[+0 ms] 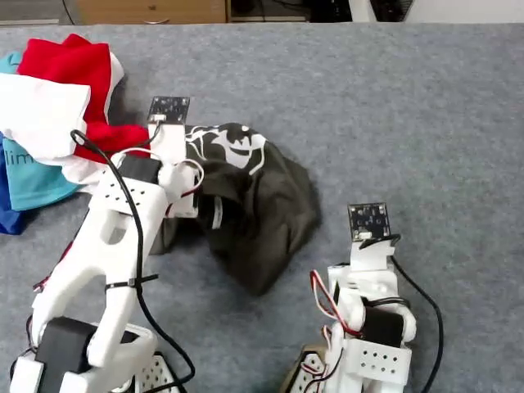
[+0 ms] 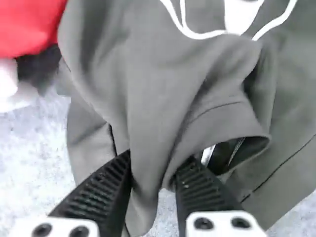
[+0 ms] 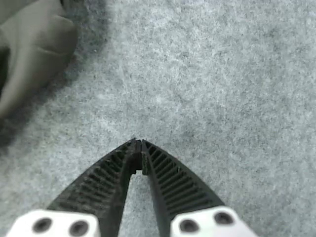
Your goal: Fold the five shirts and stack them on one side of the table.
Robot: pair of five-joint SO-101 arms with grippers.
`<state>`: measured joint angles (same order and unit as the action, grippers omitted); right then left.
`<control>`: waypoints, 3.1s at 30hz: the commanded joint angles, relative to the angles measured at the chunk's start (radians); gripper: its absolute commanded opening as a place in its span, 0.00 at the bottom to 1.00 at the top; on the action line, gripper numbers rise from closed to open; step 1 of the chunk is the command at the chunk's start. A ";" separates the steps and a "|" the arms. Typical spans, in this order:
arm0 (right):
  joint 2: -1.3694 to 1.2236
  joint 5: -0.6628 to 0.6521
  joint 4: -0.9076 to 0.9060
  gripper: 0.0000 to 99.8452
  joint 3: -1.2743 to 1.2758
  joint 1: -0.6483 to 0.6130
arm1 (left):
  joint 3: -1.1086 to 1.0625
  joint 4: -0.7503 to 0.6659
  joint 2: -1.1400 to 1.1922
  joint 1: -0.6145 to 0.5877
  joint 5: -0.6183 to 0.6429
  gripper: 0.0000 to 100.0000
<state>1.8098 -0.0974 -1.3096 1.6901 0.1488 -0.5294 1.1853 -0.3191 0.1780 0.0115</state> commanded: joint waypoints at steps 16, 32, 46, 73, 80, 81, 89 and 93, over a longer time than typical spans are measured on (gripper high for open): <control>0.087 0.009 -0.006 0.01 -0.001 -0.004 | -0.038 -0.032 -0.039 0.002 0.002 0.11; 0.087 0.009 -0.006 0.01 -0.001 -0.004 | -0.075 -0.029 -0.038 -0.069 0.005 0.11; 0.087 0.009 -0.006 0.01 -0.001 -0.004 | -0.075 -0.029 -0.039 -0.069 0.005 0.11; 0.087 0.009 -0.006 0.01 -0.001 -0.004 | -0.112 -0.089 -0.031 -0.086 -0.005 0.11; 0.087 0.009 -0.006 0.01 -0.001 -0.004 | -0.114 -0.097 -0.028 -0.083 -0.005 0.11; 0.087 0.009 -0.006 0.01 -0.001 -0.004 | -0.114 -0.097 -0.028 -0.083 -0.005 0.11; 0.087 0.009 -0.006 0.01 -0.001 -0.004 | -0.114 -0.094 -0.030 -0.091 -0.005 0.11; 0.087 0.009 -0.006 0.01 -0.001 -0.004 | -0.126 -0.075 -0.030 -0.091 -0.006 0.11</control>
<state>1.8098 -0.0974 -1.3096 1.6901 0.1488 -0.6521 1.1055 -0.3237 0.1028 0.0100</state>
